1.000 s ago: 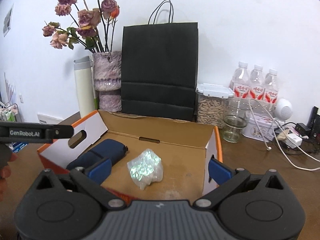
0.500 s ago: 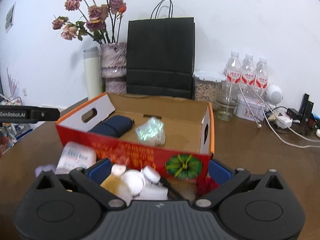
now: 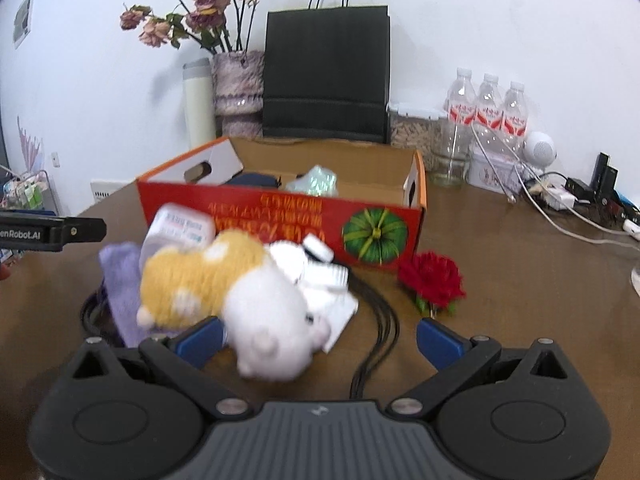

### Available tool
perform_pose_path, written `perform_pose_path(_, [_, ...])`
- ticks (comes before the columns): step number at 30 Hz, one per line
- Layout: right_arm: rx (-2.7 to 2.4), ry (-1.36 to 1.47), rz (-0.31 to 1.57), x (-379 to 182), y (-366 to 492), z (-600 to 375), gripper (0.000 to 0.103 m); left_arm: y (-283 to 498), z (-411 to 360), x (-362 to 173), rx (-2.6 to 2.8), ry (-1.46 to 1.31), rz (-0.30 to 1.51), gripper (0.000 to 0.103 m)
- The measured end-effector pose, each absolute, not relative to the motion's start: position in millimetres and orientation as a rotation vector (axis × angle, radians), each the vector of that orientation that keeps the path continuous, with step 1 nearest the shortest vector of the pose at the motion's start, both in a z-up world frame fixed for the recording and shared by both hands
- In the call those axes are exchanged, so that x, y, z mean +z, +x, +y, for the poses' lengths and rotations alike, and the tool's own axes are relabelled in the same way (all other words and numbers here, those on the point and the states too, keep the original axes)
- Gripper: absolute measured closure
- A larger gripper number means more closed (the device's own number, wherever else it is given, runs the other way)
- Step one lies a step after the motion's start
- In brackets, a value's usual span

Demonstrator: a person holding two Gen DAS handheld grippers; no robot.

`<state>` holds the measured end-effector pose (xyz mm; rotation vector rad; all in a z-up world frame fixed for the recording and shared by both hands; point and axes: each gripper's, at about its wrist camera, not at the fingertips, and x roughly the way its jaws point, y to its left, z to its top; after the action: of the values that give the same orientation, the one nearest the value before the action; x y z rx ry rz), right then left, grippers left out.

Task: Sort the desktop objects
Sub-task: 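Withdraw both tools from the box back toward the desk items, then grasp the braided black cable with the left tool while the right tool grasps the USB cable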

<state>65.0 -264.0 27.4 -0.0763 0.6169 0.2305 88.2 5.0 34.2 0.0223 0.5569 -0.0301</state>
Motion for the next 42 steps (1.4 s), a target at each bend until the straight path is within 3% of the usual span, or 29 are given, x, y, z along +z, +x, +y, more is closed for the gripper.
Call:
perform_pose_path(18, [0.184, -0.056, 0.686, 0.7, 25.5, -276.5, 0.000, 60.2, -25.5, 0.9, -0.185, 0.092, 0.675, 0.000])
perform_pose_path(42, [0.174, -0.037, 0.680, 0.1, 27.9, -283.4, 0.000, 77.4, -45.4, 0.4, -0.251, 0.086, 0.727, 0.000])
